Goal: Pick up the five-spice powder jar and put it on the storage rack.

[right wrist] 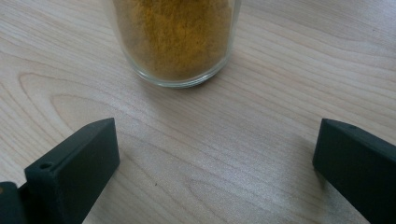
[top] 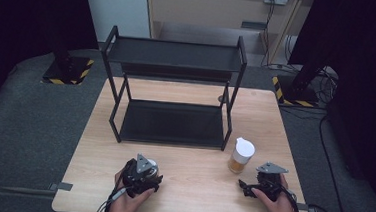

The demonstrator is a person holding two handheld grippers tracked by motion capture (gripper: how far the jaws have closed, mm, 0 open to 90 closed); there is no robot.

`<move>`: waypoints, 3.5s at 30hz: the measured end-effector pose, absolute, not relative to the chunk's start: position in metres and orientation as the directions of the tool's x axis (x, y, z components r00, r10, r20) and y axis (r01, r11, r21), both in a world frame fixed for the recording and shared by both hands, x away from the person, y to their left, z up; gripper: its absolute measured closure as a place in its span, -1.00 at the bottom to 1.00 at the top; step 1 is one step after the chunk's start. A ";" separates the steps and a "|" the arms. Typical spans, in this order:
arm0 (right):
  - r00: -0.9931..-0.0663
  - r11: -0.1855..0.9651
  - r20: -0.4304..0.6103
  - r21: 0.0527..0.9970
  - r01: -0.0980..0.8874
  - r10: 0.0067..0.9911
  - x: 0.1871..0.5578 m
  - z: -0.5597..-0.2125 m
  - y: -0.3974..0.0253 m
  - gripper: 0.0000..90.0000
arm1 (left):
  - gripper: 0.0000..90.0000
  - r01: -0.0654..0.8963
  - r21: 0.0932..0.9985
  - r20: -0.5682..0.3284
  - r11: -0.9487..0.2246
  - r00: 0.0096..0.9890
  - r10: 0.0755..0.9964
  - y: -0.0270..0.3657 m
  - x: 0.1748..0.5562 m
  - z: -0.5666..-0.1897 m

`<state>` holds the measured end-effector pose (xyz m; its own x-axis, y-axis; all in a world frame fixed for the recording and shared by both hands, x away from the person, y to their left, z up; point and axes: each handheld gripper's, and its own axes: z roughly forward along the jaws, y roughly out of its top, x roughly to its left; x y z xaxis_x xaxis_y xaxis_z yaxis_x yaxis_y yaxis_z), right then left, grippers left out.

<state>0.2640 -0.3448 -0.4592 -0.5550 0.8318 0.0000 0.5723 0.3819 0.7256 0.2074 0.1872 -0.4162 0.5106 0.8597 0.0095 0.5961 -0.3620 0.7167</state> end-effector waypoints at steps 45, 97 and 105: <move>-0.555 0.382 0.000 0.726 0.572 0.832 0.264 -0.459 -0.345 -0.97 | -0.34 0.598 0.730 0.067 -0.332 0.421 0.905 0.183 0.186 -0.386; -0.555 0.382 0.000 0.726 0.572 0.832 0.264 -0.459 -0.345 -0.97 | -0.34 0.587 0.738 0.078 -0.334 0.417 0.906 0.176 0.276 -0.367; -0.555 0.382 0.000 0.726 0.572 0.832 0.264 -0.459 -0.345 -0.97 | -0.34 0.580 0.742 0.077 -0.336 0.424 0.903 0.175 0.295 -0.362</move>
<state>0.2639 -0.3449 -0.4593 -0.5554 0.8316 0.0004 0.5719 0.3817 0.7261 0.2954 0.1747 -0.3625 0.4236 0.9025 0.0772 0.5798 -0.3357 0.7424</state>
